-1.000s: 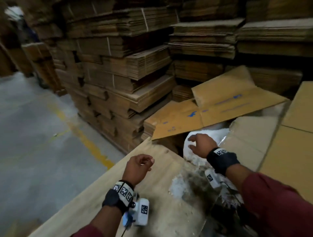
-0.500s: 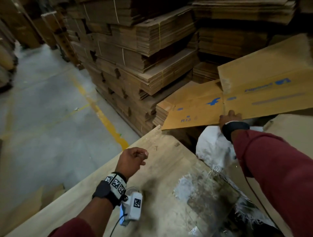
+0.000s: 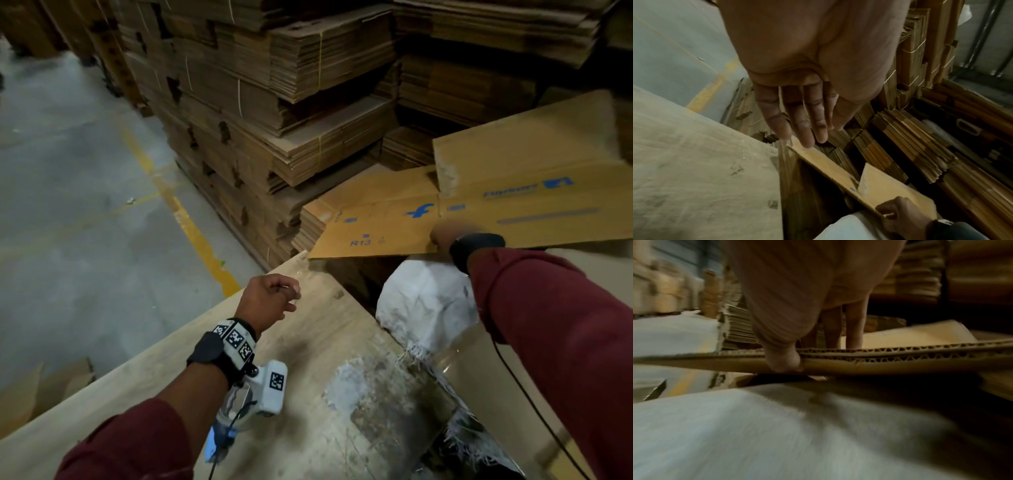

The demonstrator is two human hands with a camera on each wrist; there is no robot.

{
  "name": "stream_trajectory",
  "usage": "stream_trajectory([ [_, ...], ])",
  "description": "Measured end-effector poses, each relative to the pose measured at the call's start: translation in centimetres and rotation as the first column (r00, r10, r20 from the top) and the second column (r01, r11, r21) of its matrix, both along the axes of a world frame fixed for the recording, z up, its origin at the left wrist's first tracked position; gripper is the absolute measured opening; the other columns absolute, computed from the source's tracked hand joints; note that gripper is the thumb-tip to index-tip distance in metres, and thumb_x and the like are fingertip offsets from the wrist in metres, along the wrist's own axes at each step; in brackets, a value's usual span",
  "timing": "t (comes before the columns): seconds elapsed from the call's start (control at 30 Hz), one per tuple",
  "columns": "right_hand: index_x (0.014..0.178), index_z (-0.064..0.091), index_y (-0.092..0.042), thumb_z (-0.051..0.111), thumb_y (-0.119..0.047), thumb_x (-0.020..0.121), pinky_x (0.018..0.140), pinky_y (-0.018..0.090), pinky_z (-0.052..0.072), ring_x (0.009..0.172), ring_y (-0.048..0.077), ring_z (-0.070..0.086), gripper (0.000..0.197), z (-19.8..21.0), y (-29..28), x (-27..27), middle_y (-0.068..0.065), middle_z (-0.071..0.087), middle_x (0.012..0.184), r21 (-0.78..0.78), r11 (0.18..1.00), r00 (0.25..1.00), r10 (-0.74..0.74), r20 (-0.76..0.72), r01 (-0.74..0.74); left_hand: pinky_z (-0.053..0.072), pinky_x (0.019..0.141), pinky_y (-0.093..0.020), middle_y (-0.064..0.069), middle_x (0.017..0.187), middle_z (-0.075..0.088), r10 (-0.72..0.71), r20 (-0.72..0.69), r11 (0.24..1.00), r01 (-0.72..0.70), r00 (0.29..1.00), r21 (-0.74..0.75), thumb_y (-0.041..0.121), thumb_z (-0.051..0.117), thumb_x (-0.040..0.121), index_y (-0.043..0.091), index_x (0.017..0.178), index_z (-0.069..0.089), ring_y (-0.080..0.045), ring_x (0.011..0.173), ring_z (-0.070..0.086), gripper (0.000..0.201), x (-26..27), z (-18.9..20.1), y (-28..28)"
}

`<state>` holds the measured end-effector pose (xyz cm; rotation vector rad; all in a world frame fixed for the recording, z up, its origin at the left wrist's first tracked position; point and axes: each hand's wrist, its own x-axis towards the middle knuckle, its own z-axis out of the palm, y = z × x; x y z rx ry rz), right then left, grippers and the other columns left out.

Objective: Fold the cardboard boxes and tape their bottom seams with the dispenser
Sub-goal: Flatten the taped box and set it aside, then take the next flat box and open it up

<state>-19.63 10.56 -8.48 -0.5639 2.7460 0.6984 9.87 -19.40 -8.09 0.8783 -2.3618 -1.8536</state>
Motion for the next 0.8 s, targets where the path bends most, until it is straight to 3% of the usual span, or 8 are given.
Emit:
stream_trajectory([
  [0.13, 0.122, 0.067, -0.029, 0.056, -0.026, 0.095, 0.091, 0.038, 0.054, 0.111, 0.031, 0.065, 0.03, 4.0, -1.3, -0.3, 0.008, 0.065, 0.127, -0.068, 0.993, 0.993, 0.086, -0.078, -0.091, 0.046, 0.063, -0.031, -0.013, 0.094, 0.078, -0.016, -0.048, 1.0, 0.016, 0.999, -0.017, 0.003, 0.063, 0.098, 0.007, 0.098, 0.075, -0.02, 0.07, 0.069, 0.013, -0.7, 1.8, 0.2],
  [0.27, 0.115, 0.072, -0.03, 0.056, -0.034, 0.097, 0.071, 0.033, 0.045, 0.091, 0.032, 0.064, 0.024, 11.3, -3.8, 1.0, 0.008, 0.067, 0.104, -0.257, 0.947, 0.972, 0.148, -0.18, -0.192, 0.047, 0.059, -0.029, -0.012, 0.094, 0.078, -0.055, -0.112, 0.996, 0.046, 0.992, -0.082, 0.002, 0.062, 0.097, 0.01, 0.094, 0.075, -0.02, 0.073, 0.071, 0.015, -2.3, 4.7, 0.0],
  [0.37, 0.109, 0.074, -0.032, 0.059, -0.034, 0.095, 0.07, 0.035, 0.051, 0.086, 0.027, 0.064, 0.02, 16.5, -6.8, 3.2, 0.003, 0.071, 0.1, -0.428, 0.861, 0.96, 0.218, -0.177, -0.275, 0.05, 0.054, -0.02, -0.002, 0.086, 0.073, -0.042, -0.207, 0.992, 0.017, 0.977, -0.122, 0.003, 0.068, 0.095, 0.009, 0.11, 0.072, -0.012, 0.073, 0.068, 0.017, -3.2, 7.4, -0.4],
  [0.43, 0.104, 0.075, -0.028, 0.059, -0.028, 0.094, 0.078, 0.041, 0.057, 0.087, 0.024, 0.064, 0.019, 18.5, -9.2, 5.3, 0.0, 0.073, 0.102, -0.508, 0.803, 0.95, 0.257, -0.18, -0.313, 0.057, 0.056, -0.025, -0.001, 0.101, 0.068, -0.013, -0.244, 0.994, -0.014, 0.97, -0.108, 0.01, 0.076, 0.092, 0.013, 0.138, 0.058, -0.011, 0.081, 0.068, 0.049, -3.4, 9.1, -1.0],
  [0.5, 0.103, 0.076, -0.026, 0.06, -0.025, 0.092, 0.082, 0.042, 0.058, 0.092, 0.026, 0.067, 0.02, 19.7, -12.0, 7.4, -0.002, 0.075, 0.105, -0.565, 0.742, 0.933, 0.287, -0.217, -0.36, 0.063, 0.061, -0.038, -0.003, 0.126, 0.058, 0.026, -0.245, 0.998, -0.04, 0.969, -0.05, 0.02, 0.084, 0.087, 0.032, 0.158, 0.03, -0.019, 0.096, 0.067, 0.09, -2.9, 10.9, -2.0],
  [0.63, 0.108, 0.076, -0.03, 0.062, -0.029, 0.095, 0.073, 0.034, 0.055, 0.088, 0.019, 0.068, 0.019, 22.5, -18.4, 12.8, -0.014, 0.071, 0.091, -0.603, 0.656, 0.89, 0.367, -0.27, -0.454, 0.065, 0.068, -0.053, -0.008, 0.167, 0.025, 0.117, -0.257, 0.991, -0.129, 0.959, -0.032, 0.026, 0.093, 0.075, 0.065, 0.152, -0.006, -0.033, 0.121, 0.059, 0.132, 0.1, 14.4, -6.1],
  [0.73, 0.113, 0.075, -0.032, 0.065, -0.028, 0.094, 0.076, 0.037, 0.061, 0.087, 0.013, 0.069, 0.022, 24.4, -23.6, 18.6, -0.012, 0.075, 0.101, -0.582, 0.581, 0.809, 0.524, -0.267, -0.569, 0.063, 0.076, -0.055, -0.014, 0.168, 0.025, 0.151, -0.224, 0.947, -0.206, 0.963, -0.247, 0.034, 0.094, 0.073, 0.061, 0.152, -0.015, -0.039, 0.122, 0.058, 0.137, 4.5, 16.4, -10.2],
  [0.8, 0.117, 0.075, -0.031, 0.065, -0.027, 0.095, 0.077, 0.037, 0.061, 0.089, 0.015, 0.071, 0.024, 25.5, -27.2, 22.6, -0.01, 0.077, 0.106, -0.565, 0.517, 0.739, 0.613, -0.28, -0.643, 0.056, 0.093, -0.059, -0.028, 0.155, 0.04, 0.184, -0.109, 0.799, -0.213, 0.977, -0.562, 0.051, 0.09, 0.073, 0.052, 0.157, -0.009, -0.048, 0.124, 0.056, 0.13, 8.6, 17.1, -13.2],
])
